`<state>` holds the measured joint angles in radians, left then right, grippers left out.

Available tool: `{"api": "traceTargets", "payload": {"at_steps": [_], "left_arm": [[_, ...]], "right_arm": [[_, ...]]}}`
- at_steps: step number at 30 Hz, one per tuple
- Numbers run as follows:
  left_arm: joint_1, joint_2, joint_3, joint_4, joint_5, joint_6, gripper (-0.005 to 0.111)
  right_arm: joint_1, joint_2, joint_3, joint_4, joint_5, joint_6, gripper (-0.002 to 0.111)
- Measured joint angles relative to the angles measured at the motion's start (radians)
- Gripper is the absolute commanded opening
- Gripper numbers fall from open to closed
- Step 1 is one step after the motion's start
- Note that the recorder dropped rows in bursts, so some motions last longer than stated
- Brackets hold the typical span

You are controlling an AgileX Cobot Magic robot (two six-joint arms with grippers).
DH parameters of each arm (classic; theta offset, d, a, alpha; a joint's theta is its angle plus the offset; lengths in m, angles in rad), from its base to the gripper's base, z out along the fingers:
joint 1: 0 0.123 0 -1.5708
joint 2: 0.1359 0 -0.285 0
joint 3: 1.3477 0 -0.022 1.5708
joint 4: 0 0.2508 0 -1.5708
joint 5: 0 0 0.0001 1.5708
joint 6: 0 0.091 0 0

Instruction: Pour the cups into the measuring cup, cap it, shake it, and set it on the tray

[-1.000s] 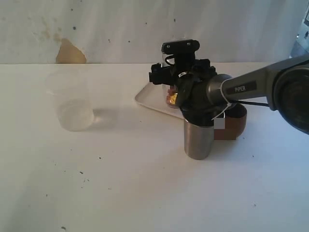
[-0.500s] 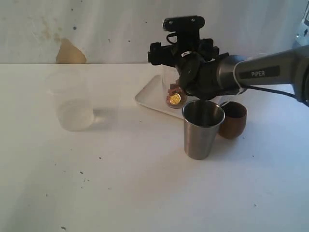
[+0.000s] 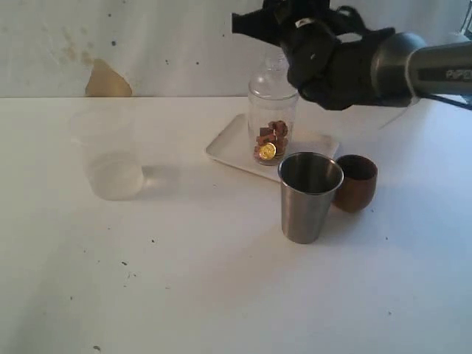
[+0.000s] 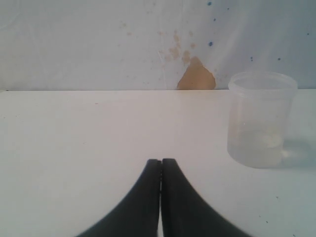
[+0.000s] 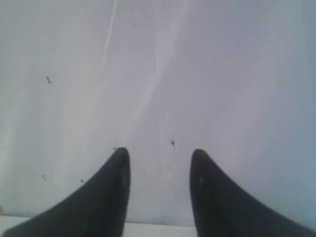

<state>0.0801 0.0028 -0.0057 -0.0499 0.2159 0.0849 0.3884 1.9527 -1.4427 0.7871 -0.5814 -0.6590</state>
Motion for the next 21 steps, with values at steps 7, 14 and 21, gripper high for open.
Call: {"api": "traceTargets", "payload": {"at_steps": [7, 14, 21], "left_arm": [[0.0, 0.0, 0.0, 0.0, 0.0, 0.0, 0.001], [0.0, 0.0, 0.0, 0.0, 0.0, 0.0, 0.001], [0.0, 0.0, 0.0, 0.0, 0.0, 0.0, 0.001]], "right_arm": [[0.0, -0.193, 0.0, 0.027, 0.293, -0.106, 0.0], [0.0, -0.422, 0.032, 0.027, 0.54, -0.117, 0.0], [0.0, -0.715, 0.273, 0.027, 0.581, -0.101, 0.0]]}}
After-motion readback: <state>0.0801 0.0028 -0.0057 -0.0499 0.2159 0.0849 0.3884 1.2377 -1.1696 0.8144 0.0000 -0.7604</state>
